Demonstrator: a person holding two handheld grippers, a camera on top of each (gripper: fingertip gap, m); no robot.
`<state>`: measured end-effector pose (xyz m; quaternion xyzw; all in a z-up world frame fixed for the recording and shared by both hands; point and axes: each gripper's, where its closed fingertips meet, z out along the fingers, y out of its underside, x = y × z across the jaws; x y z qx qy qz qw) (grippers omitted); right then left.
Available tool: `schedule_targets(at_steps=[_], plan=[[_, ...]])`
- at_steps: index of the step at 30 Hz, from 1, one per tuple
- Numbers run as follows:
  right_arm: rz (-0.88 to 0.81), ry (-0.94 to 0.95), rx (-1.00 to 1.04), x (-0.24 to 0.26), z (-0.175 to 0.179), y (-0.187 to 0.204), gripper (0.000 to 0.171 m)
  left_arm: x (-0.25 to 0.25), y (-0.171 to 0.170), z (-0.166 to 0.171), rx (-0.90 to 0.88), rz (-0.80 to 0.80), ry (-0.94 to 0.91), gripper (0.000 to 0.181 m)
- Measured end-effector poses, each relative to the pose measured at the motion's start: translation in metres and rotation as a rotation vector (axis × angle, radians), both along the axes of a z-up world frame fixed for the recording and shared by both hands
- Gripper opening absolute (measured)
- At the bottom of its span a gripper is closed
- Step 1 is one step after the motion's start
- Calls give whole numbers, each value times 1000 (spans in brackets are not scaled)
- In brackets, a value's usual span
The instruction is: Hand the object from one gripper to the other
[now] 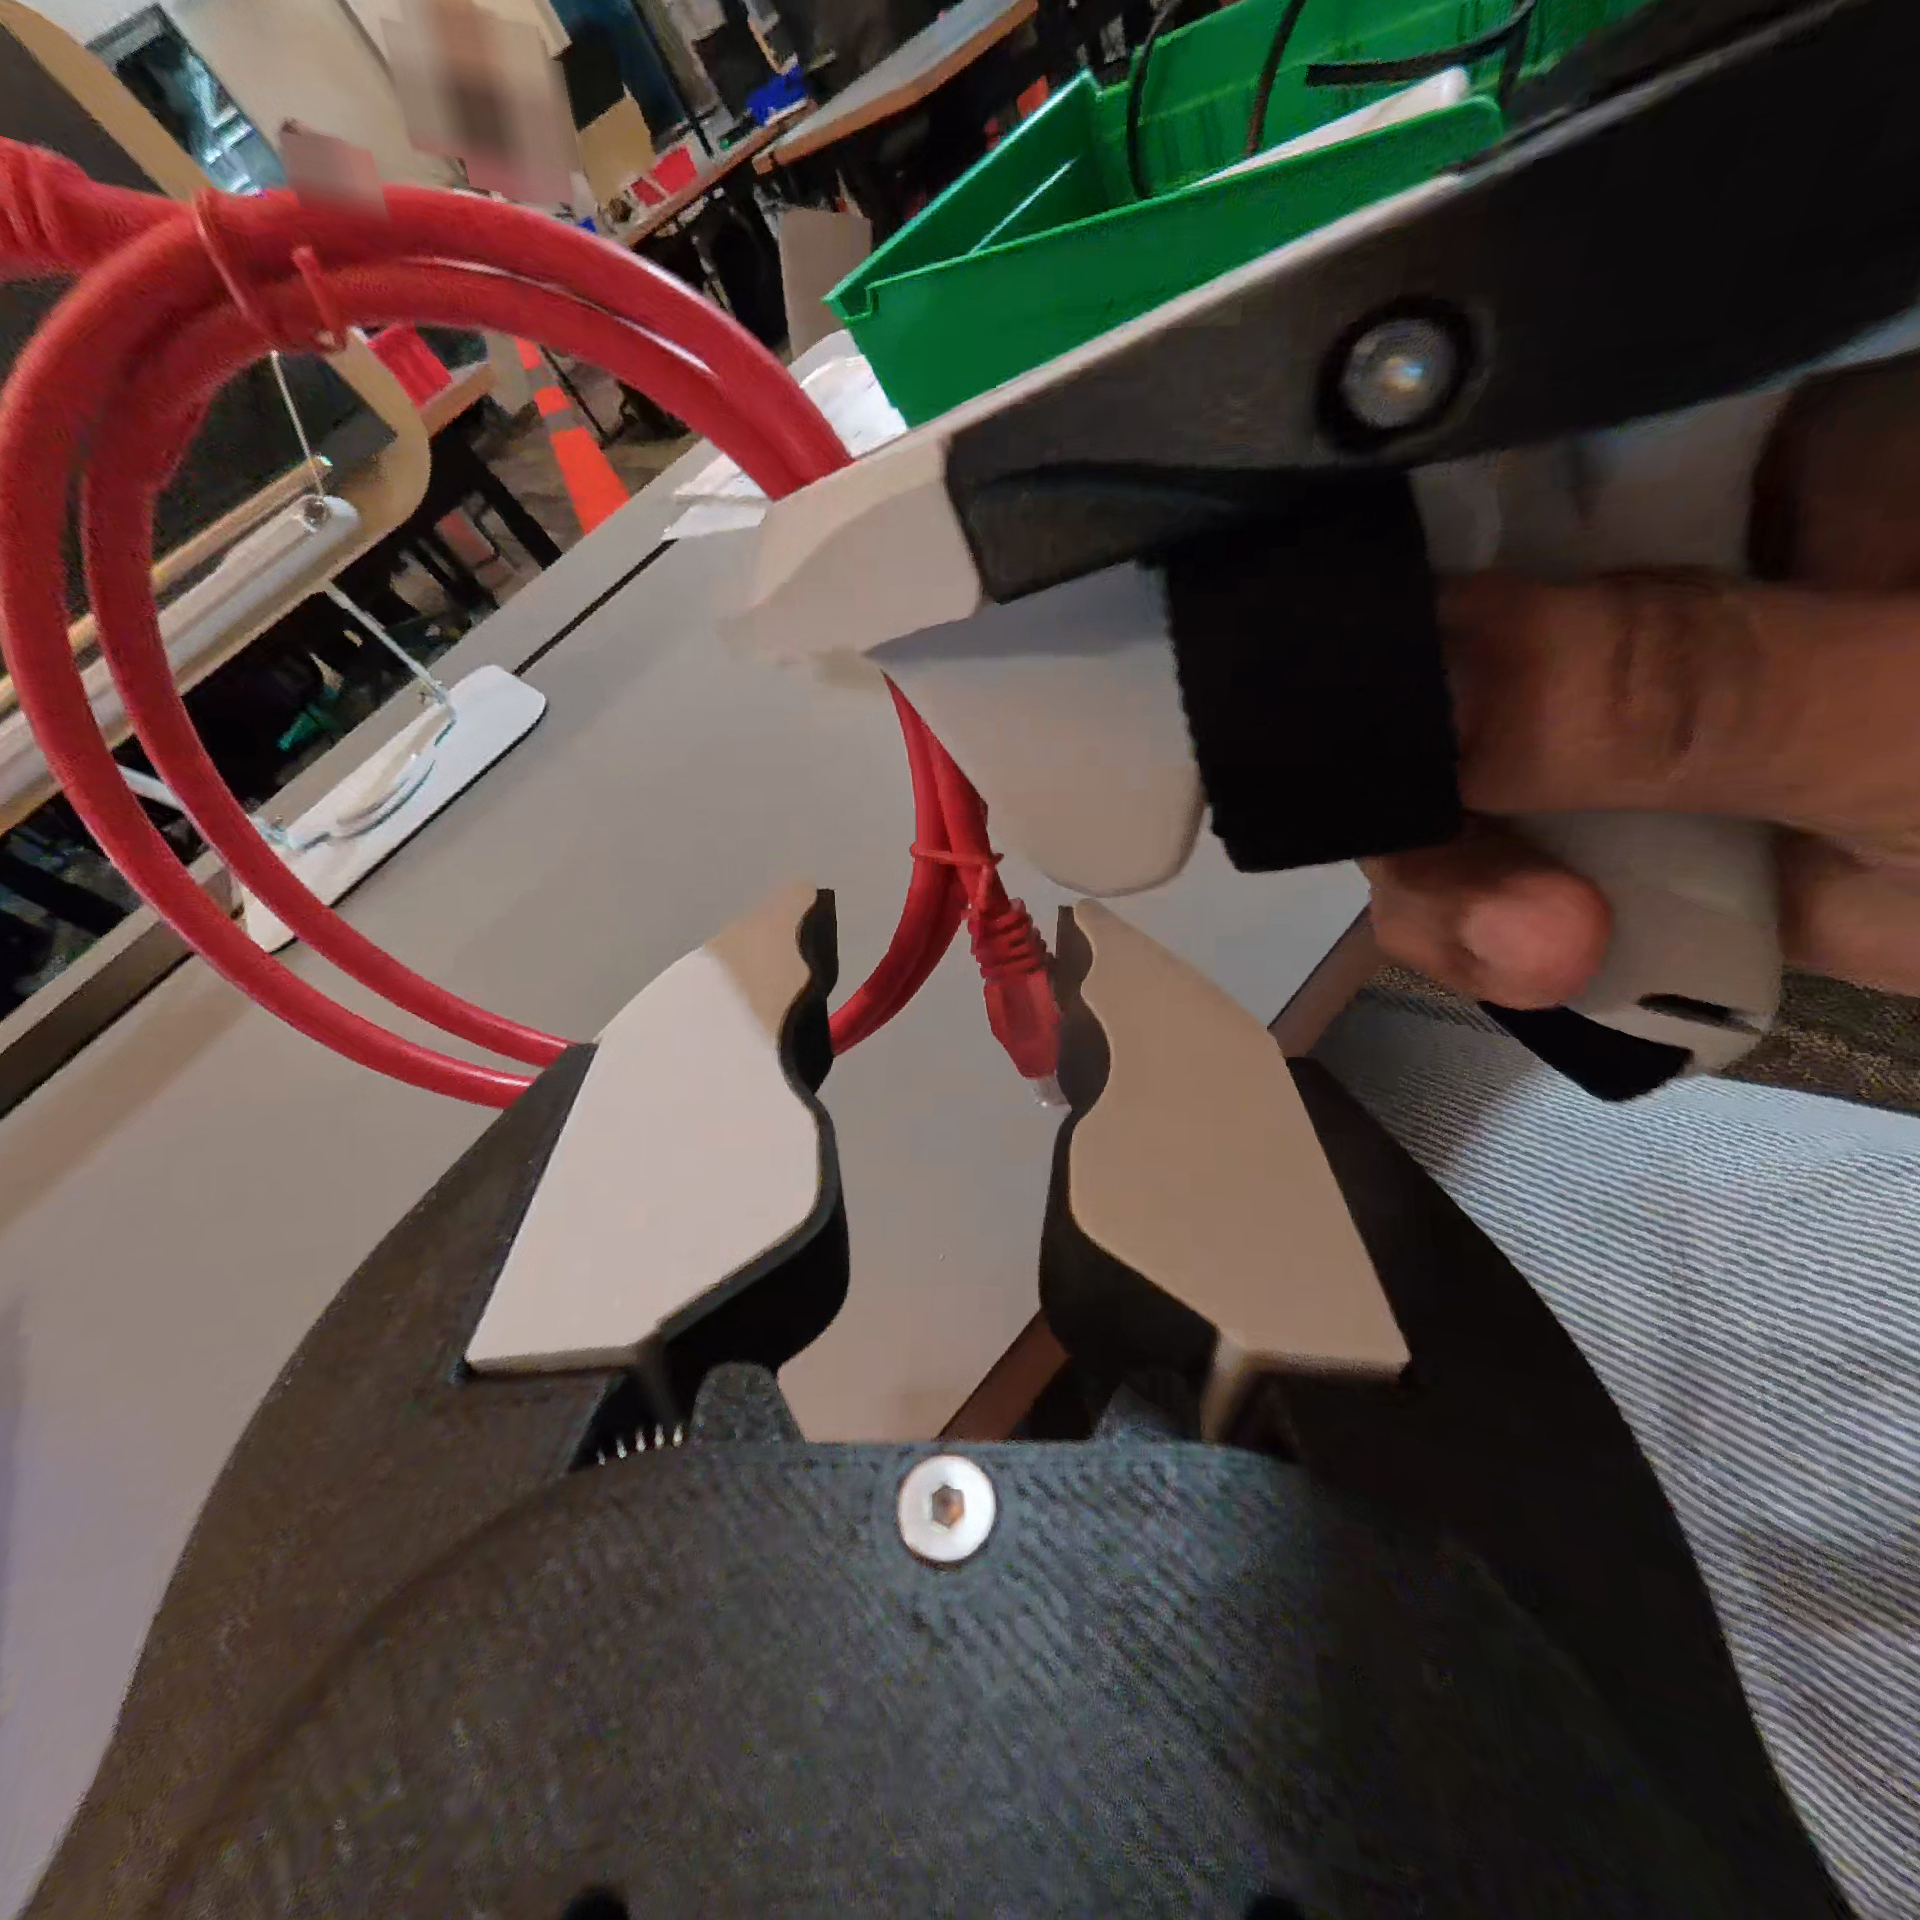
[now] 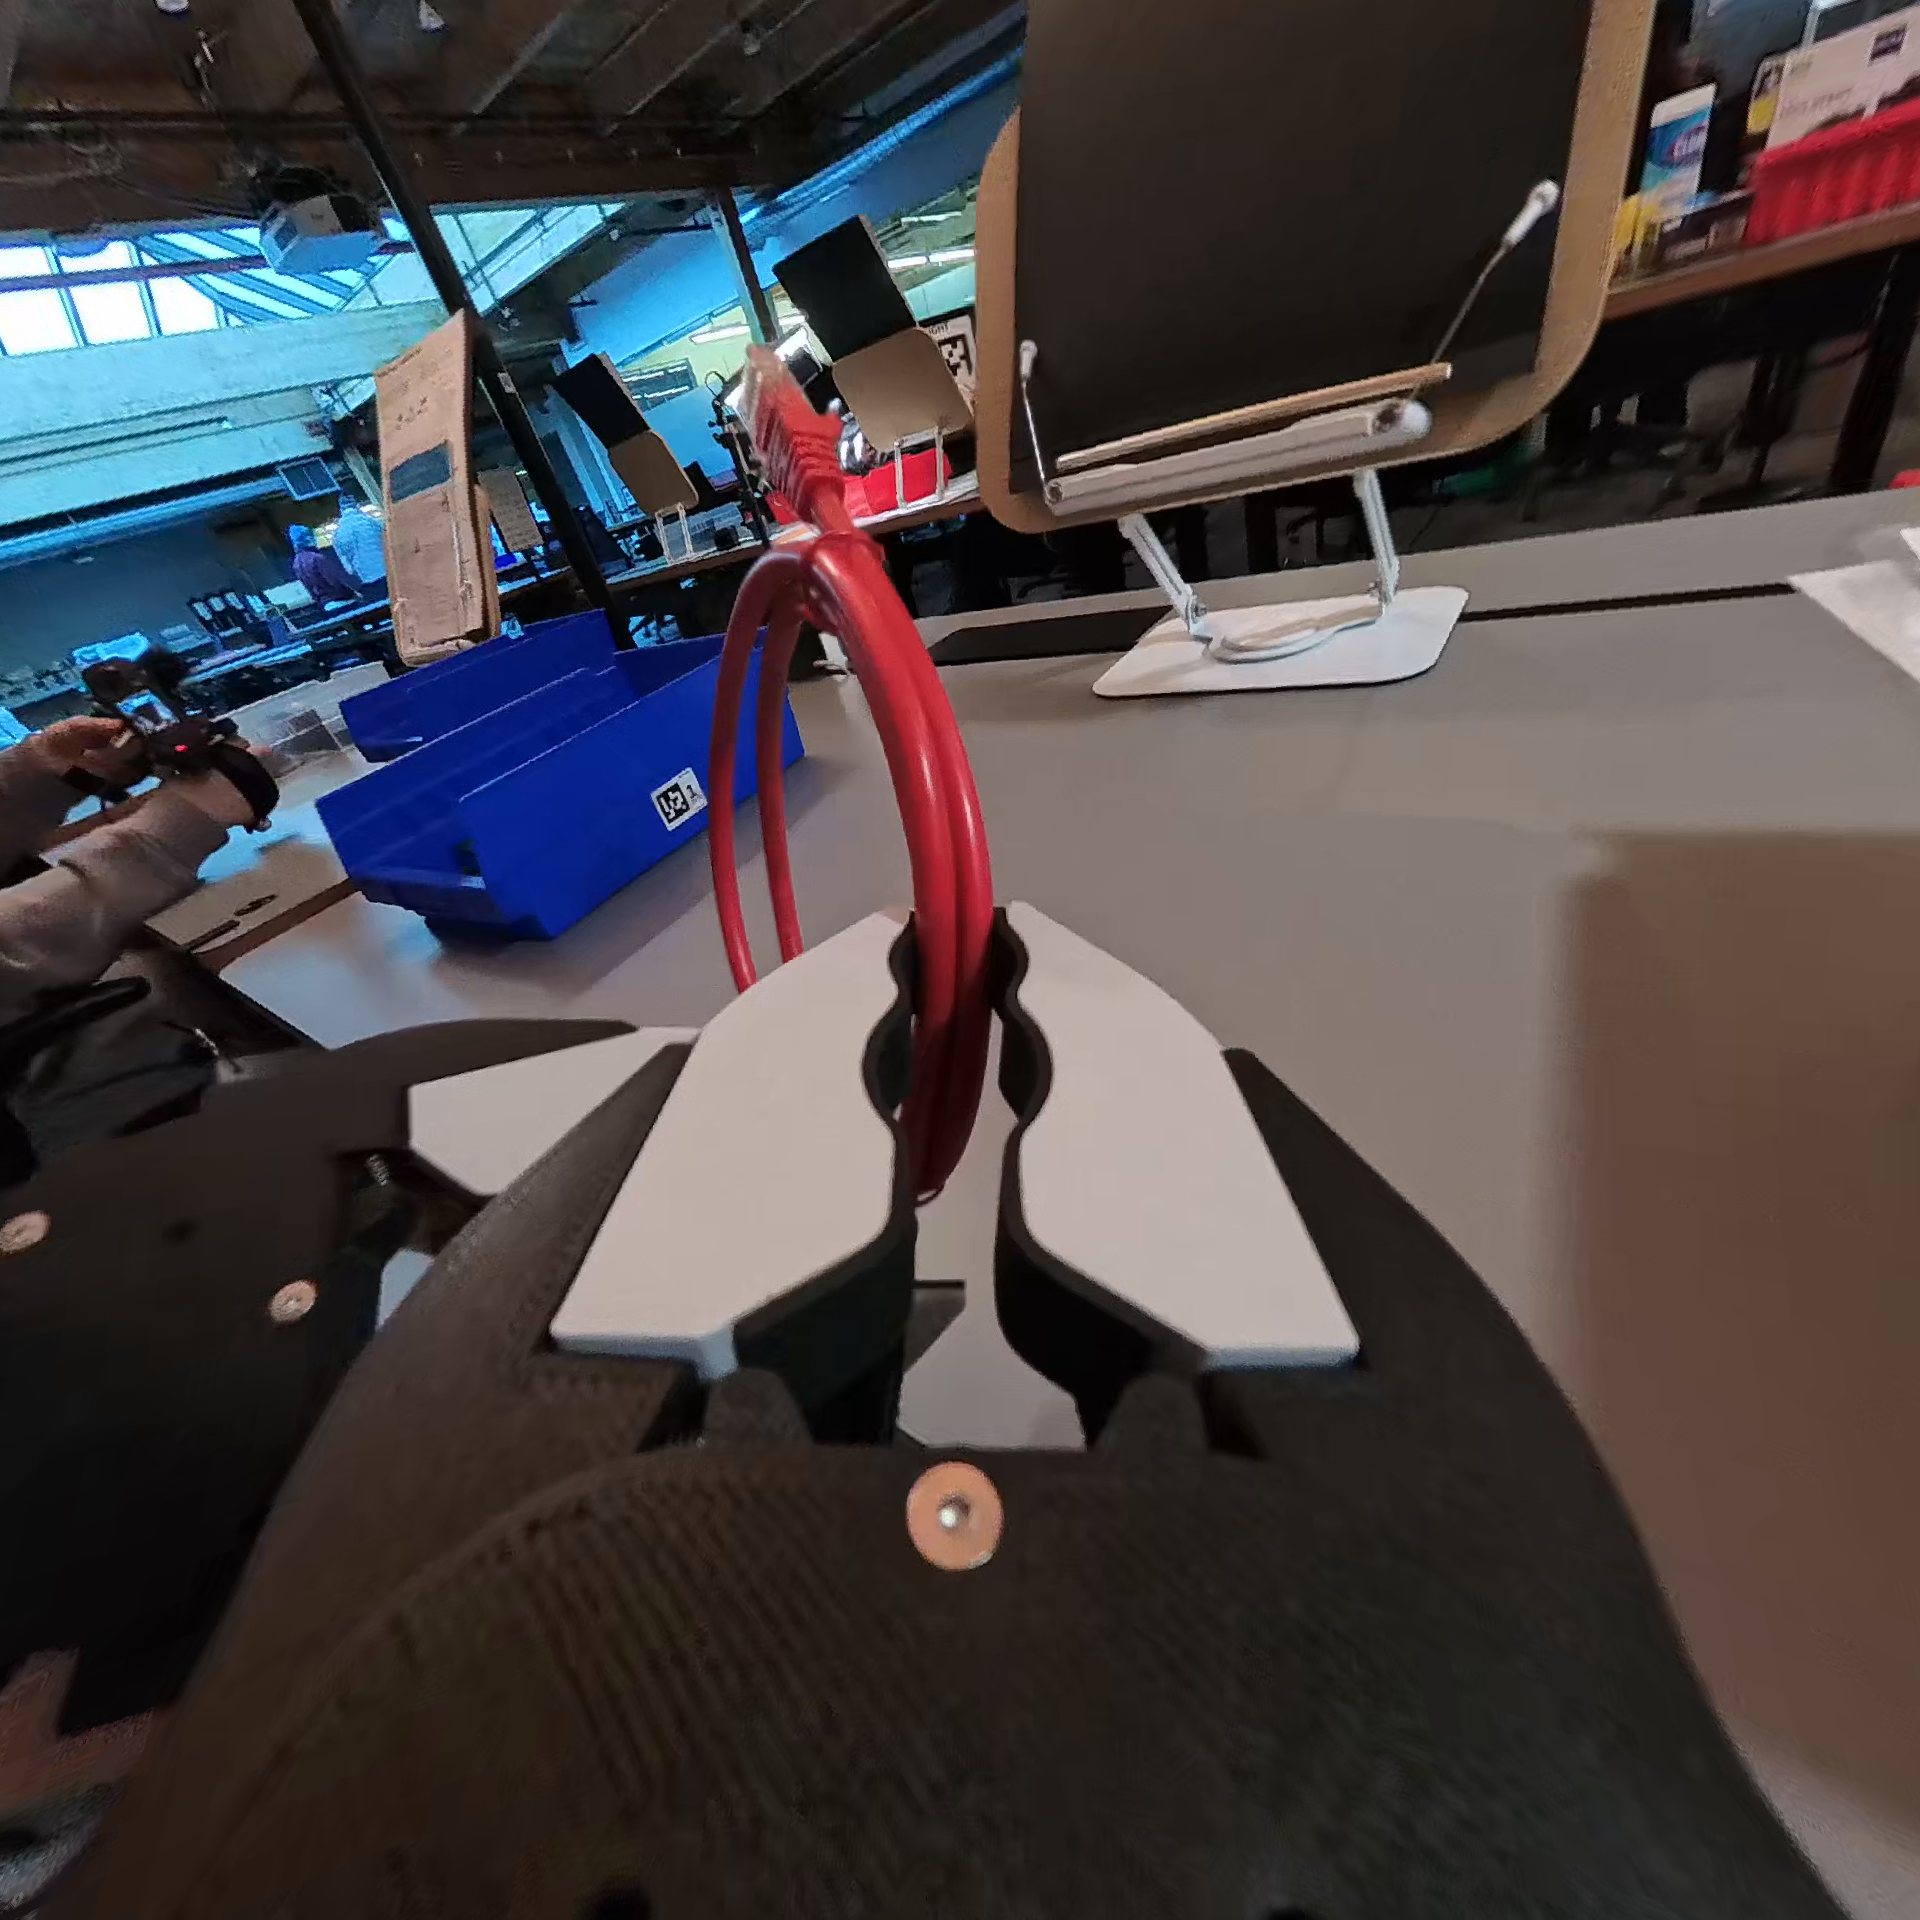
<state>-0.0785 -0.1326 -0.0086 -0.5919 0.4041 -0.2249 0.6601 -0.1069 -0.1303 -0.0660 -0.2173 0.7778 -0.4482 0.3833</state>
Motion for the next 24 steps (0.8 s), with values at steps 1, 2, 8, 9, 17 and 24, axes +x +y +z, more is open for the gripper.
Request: schedule_targets(at_steps=[1, 2, 8, 9, 17, 24], plan=[[2, -7, -2, -2, 1, 2, 12, 1, 2, 2, -1, 7, -7, 40], [5, -10, -1, -4, 2, 4, 12, 2, 4, 3, 3, 12, -13, 39], [24, 5, 9, -5, -1, 5, 12, 2, 5, -3, 27, 6, 24, 24], [29, 9, 17, -5, 0, 5, 12, 2, 5, -3, 25, 0, 26, 22], [93, 19, 38, -5, -3, 6, 19, 2, 6, -4, 0, -37, 76, 18], [130, -26, 103, -2, 6, -5, 42, 9, 14, -1, -151, -59, 174, 18]])
